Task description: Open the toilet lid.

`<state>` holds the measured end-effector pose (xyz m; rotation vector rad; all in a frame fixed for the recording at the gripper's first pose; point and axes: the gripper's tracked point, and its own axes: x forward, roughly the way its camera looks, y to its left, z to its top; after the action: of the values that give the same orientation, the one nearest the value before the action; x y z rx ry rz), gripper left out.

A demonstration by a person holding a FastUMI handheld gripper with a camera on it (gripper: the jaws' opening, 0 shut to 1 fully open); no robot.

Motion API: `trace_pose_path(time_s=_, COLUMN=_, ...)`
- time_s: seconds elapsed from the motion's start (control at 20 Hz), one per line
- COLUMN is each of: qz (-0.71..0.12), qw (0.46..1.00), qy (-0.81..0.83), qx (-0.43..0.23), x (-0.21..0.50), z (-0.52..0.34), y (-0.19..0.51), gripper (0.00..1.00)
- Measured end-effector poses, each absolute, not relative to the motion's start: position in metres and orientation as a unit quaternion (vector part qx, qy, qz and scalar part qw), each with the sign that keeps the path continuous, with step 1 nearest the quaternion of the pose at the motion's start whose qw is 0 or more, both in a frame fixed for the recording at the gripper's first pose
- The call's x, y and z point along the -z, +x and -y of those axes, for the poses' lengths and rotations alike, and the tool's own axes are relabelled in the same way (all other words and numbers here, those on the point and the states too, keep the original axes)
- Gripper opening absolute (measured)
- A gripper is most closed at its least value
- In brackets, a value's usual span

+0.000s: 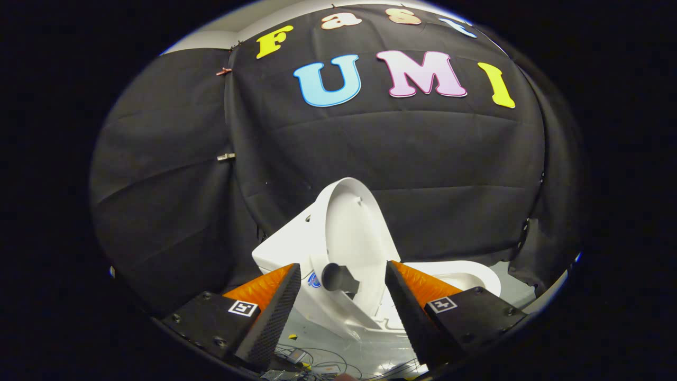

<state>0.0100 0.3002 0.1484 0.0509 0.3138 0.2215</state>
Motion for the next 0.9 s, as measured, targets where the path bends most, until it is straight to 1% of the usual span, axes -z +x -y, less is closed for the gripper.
trace_pose_path(time_s=0.15, qz=-0.131, qw=0.985, qy=0.039, qx=-0.104, x=-0.163, z=-0.268, y=0.015, gripper=1.00)
trace_pose_path(time_s=0.35, qz=-0.096, qw=0.992, qy=0.028, qx=-0.074, x=-0.171, z=-0.217, y=0.024, gripper=1.00)
trace_pose_path(time_s=0.6, qz=-0.080, qw=0.995, qy=0.018, qx=-0.054, x=-0.157, z=-0.166, y=0.031, gripper=0.99)
trace_pose_path(time_s=0.8, qz=-0.040, qw=0.998, qy=0.000, qx=-0.043, x=-0.157, z=-0.132, y=0.037, gripper=0.99)
trace_pose_path(time_s=0.9, qz=-0.034, qw=0.999, qy=-0.009, qx=-0.034, x=-0.153, z=-0.116, y=0.038, gripper=0.99)
